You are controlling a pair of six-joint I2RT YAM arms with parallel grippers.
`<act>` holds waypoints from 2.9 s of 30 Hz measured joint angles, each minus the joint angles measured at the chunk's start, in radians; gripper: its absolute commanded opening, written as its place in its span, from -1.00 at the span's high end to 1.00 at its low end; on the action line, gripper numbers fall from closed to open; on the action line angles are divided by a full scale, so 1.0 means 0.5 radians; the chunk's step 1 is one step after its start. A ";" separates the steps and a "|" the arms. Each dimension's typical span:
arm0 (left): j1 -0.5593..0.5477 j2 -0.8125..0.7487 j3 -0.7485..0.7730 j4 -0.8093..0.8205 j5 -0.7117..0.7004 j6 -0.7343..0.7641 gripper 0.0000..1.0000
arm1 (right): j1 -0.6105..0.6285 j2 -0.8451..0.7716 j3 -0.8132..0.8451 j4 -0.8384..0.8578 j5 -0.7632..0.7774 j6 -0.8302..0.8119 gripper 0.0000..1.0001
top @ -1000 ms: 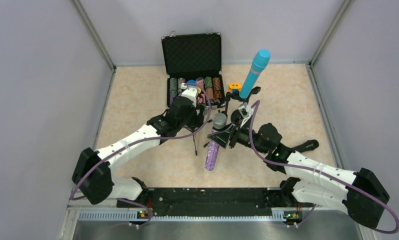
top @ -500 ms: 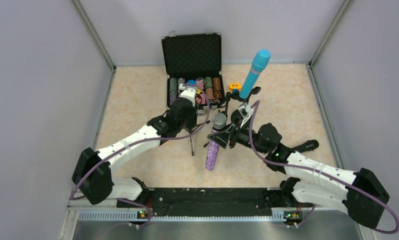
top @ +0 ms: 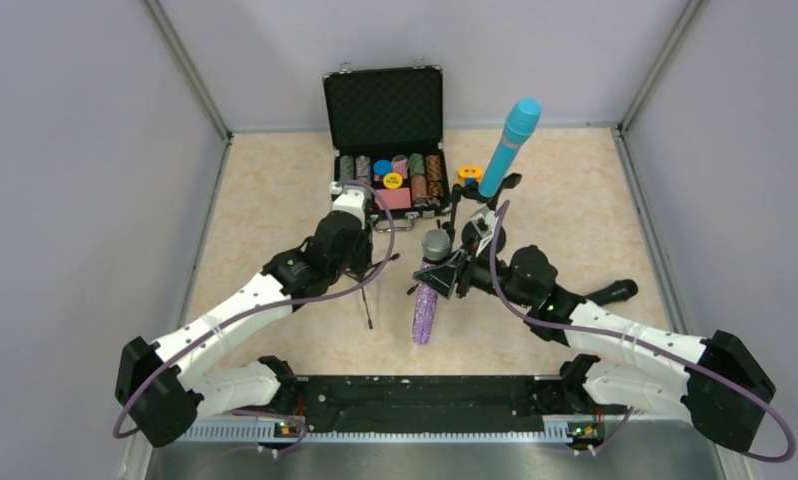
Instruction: Attach the microphones to the stand
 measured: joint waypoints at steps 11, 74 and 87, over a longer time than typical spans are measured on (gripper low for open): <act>-0.073 -0.217 -0.096 -0.143 -0.025 -0.095 1.00 | 0.000 -0.012 0.055 -0.043 0.009 -0.035 1.00; 0.105 -0.127 0.459 -0.025 0.394 -0.037 -0.97 | 0.000 -0.116 0.220 -0.224 0.101 -0.266 1.00; 0.695 -0.509 0.130 -0.028 0.803 -0.292 -0.97 | 0.000 0.211 0.664 -0.216 0.024 -0.407 1.00</act>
